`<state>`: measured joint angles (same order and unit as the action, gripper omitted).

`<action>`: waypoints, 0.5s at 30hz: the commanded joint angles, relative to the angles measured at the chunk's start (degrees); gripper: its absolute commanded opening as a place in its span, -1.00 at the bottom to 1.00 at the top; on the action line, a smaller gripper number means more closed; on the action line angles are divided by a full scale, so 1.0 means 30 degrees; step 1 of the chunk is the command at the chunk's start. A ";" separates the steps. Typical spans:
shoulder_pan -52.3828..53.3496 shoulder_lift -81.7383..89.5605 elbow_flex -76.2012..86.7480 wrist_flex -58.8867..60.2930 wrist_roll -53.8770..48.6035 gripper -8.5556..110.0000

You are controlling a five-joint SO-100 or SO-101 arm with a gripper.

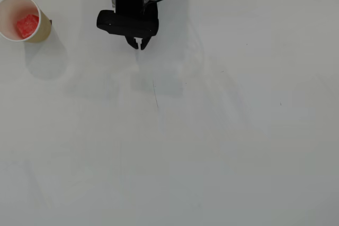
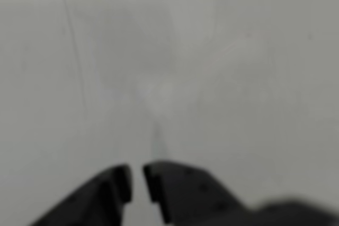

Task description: Pick up the cube and drop it in the cup.

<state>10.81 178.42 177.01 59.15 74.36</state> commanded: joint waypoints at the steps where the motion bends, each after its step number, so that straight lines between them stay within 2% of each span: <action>1: -0.0293 0.0439 0.0615 0.0176 0.0029 -0.86; 15: -0.0410 0.0439 0.0615 0.0146 0.0117 -0.86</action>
<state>9.40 178.42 177.01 59.68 74.36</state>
